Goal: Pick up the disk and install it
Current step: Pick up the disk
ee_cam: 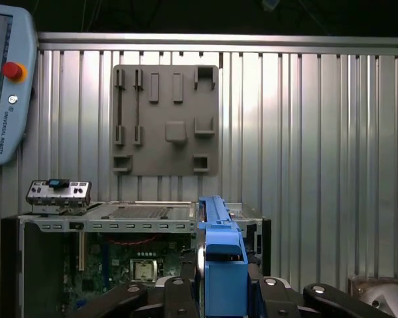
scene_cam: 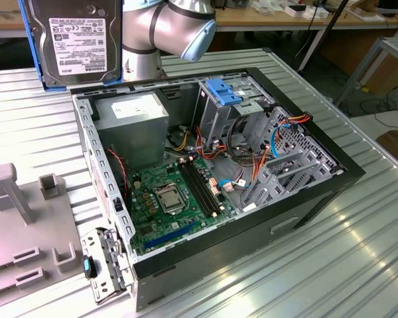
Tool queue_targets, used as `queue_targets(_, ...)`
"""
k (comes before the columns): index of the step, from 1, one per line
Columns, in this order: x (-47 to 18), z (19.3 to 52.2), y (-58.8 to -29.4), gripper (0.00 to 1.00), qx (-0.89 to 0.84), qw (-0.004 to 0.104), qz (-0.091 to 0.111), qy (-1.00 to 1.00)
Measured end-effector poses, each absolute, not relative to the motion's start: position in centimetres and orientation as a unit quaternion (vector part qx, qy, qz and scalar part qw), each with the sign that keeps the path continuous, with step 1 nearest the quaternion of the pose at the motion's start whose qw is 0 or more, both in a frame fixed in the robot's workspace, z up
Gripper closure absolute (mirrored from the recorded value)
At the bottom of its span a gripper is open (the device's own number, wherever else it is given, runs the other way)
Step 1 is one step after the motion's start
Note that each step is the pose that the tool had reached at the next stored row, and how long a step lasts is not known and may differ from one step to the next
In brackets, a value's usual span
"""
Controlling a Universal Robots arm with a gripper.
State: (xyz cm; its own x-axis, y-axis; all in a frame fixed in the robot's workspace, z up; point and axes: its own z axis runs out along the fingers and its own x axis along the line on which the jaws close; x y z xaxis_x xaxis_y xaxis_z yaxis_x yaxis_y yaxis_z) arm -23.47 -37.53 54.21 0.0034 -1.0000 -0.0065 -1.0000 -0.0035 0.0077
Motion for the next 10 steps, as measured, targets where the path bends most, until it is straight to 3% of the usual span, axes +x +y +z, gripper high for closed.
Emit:
queue_targets(6,-22.1,54.2,-37.5,0.63,0.708,-0.001,-0.003,-0.706)
queue_targets(10,-21.8,54.2,-37.5,0.63,0.708,-0.009,0.004,-0.706)
